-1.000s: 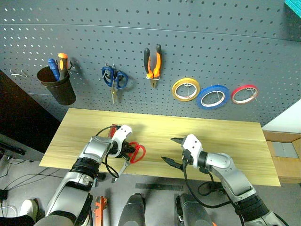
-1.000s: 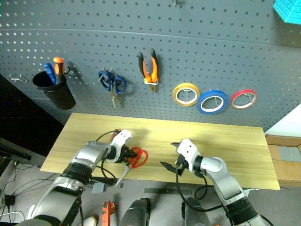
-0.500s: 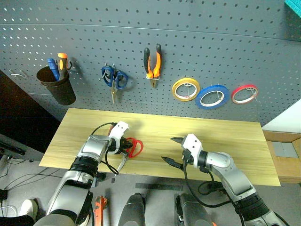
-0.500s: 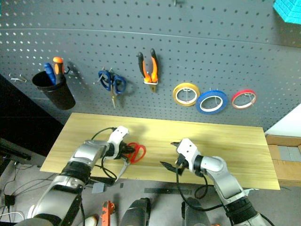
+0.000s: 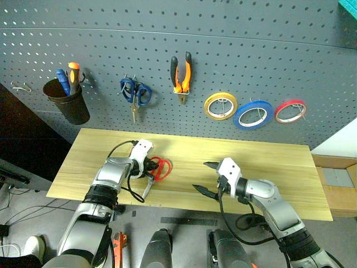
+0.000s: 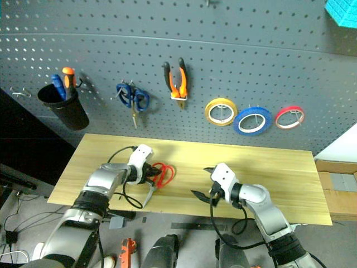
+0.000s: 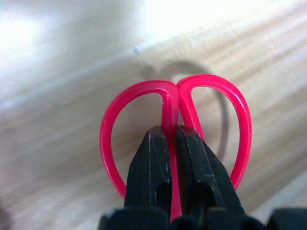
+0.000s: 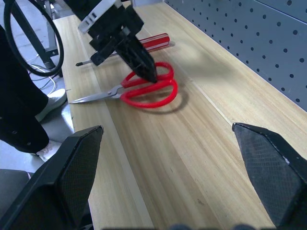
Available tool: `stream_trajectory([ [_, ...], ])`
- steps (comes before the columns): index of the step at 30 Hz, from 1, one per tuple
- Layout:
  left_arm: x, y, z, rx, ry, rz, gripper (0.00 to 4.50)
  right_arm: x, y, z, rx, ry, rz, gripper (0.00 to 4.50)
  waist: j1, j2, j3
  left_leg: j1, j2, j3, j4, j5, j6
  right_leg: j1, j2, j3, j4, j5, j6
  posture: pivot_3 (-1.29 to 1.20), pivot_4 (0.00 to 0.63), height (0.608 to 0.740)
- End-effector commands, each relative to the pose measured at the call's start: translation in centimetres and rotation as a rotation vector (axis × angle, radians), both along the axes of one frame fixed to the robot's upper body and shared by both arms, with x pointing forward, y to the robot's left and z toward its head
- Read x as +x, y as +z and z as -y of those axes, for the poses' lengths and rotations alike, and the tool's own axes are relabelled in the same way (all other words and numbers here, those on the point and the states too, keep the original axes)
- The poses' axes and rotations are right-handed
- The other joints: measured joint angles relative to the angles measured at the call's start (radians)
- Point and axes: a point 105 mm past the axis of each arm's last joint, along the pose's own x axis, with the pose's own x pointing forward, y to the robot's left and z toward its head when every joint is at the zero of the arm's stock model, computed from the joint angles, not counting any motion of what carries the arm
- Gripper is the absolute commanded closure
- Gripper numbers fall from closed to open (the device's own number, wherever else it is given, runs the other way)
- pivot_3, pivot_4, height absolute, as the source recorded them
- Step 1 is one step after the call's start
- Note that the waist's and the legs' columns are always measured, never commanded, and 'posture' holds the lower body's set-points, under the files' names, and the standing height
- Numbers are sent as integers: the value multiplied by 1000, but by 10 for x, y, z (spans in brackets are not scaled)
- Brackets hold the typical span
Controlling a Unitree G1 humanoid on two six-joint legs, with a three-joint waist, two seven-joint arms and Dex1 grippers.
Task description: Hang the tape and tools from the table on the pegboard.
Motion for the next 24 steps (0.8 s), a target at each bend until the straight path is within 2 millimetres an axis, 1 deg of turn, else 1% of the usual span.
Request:
stream_trajectory([
  [1,-10,31,-3,13,-6,126,4488,-8,30,2,73,20,48,0,1,0,0,0,0,0,0,0,0,0,0,0,0,0,0,127,212,740],
  [3,-18,40,-4,26,-1,168,4488,-12,39,4,92,26,60,0,-1,0,0,0,0,0,0,0,-1,0,-1,0,0,0,0,135,201,740],
  [6,-31,59,-1,21,31,266,4488,-18,54,6,136,15,77,0,4,0,-1,0,0,-1,0,0,-1,0,-1,0,0,0,0,156,174,740],
  [10,-45,79,5,39,82,397,4488,-24,70,-3,198,7,96,0,16,0,-4,0,0,-2,0,0,-1,0,-2,-1,0,0,0,170,159,740],
  [13,-55,105,18,-24,118,542,4488,-25,77,-11,229,1,102,0,27,-2,-9,0,0,-1,0,1,-2,0,-2,-1,0,0,0,184,144,740],
  [17,-64,133,23,-88,199,697,4488,-21,86,-13,257,-12,119,0,34,-8,-15,0,0,-2,0,1,-3,0,-2,-1,0,0,0,195,127,740],
  [21,-67,156,17,-65,261,830,4488,-14,100,-13,295,-23,153,0,41,-8,-28,1,-1,-1,0,2,-4,1,-2,-1,0,0,0,214,107,740],
  [24,-67,166,14,-46,282,886,4488,-10,106,-13,314,-27,167,0,50,-9,-40,1,-1,-1,0,2,-5,1,-1,-2,1,0,0,224,94,740],
])
